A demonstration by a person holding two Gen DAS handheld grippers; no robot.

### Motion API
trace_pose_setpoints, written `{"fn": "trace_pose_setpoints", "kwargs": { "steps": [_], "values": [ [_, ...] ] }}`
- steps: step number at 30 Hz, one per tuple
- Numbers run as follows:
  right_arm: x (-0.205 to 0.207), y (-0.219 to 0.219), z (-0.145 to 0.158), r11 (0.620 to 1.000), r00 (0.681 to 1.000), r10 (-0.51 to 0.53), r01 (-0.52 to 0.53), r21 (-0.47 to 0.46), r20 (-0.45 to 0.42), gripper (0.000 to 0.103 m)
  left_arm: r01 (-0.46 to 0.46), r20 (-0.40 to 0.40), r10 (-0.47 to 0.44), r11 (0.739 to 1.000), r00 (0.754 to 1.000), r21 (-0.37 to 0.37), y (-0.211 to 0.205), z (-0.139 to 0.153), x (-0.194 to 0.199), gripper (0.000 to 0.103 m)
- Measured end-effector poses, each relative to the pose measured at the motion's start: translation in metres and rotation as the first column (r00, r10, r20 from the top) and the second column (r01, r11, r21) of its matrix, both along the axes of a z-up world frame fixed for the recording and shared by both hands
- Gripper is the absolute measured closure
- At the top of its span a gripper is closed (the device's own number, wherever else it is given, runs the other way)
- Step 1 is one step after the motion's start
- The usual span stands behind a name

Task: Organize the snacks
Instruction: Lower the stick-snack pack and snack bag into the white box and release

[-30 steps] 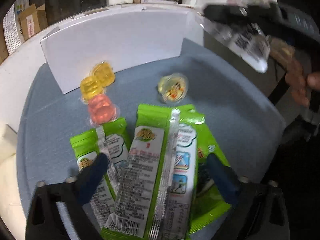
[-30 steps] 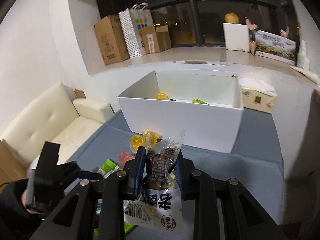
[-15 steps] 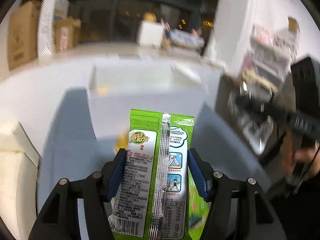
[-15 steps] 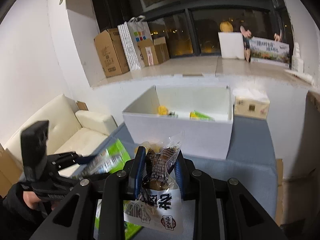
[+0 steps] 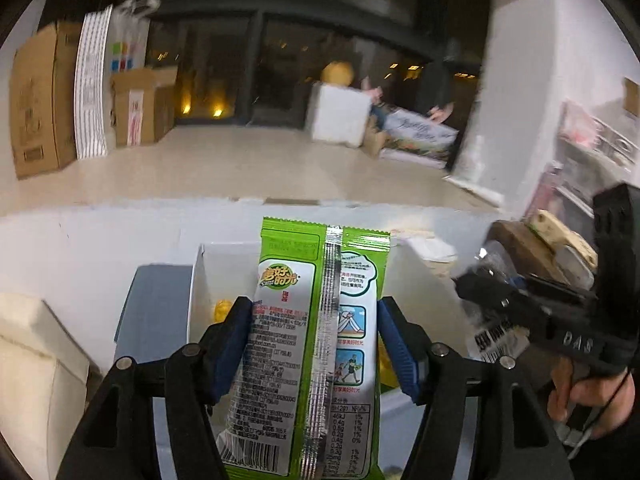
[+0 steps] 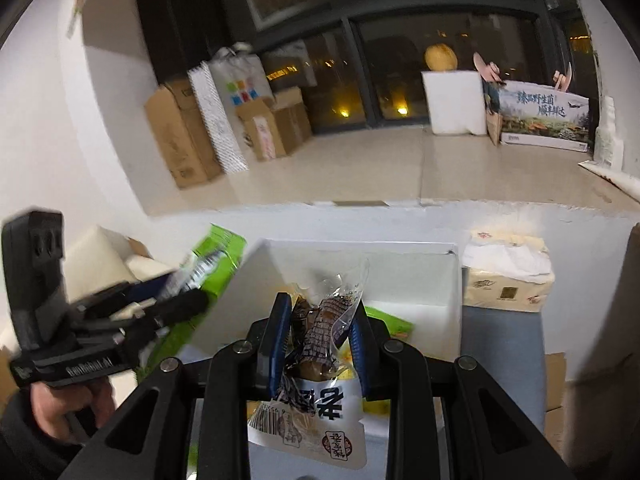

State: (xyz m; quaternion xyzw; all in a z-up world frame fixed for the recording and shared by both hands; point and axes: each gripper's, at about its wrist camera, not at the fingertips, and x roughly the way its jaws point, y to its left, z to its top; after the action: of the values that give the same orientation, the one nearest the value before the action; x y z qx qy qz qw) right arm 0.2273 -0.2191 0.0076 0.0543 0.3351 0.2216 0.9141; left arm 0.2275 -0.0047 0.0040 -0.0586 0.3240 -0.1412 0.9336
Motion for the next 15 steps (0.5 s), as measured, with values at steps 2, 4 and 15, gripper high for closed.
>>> {"fn": "trace_pose_setpoints", "kwargs": {
  "steps": [2, 4, 15],
  "values": [
    [0.009, -0.001, -0.007, 1.0, 1.0, -0.02, 0.02, -0.007, -0.013, 0.072, -0.022, -0.025, 0.022, 1.0, 0.999, 0.022, 0.0, -0.008, 0.009, 0.017],
    [0.018, -0.004, -0.018, 0.997, 0.996, -0.068, 0.066, -0.033, -0.051, 0.039, -0.033, -0.055, 0.035, 0.999, 0.998, 0.035, -0.002, -0.02, 0.021, 0.0],
    [-0.017, -0.04, -0.018, 0.981, 0.979, -0.188, 0.191, 0.032, -0.081, 0.0, -0.069, -0.078, 0.072, 0.997, 0.994, 0.041, 0.02, -0.024, -0.012, 0.0]
  ]
}}
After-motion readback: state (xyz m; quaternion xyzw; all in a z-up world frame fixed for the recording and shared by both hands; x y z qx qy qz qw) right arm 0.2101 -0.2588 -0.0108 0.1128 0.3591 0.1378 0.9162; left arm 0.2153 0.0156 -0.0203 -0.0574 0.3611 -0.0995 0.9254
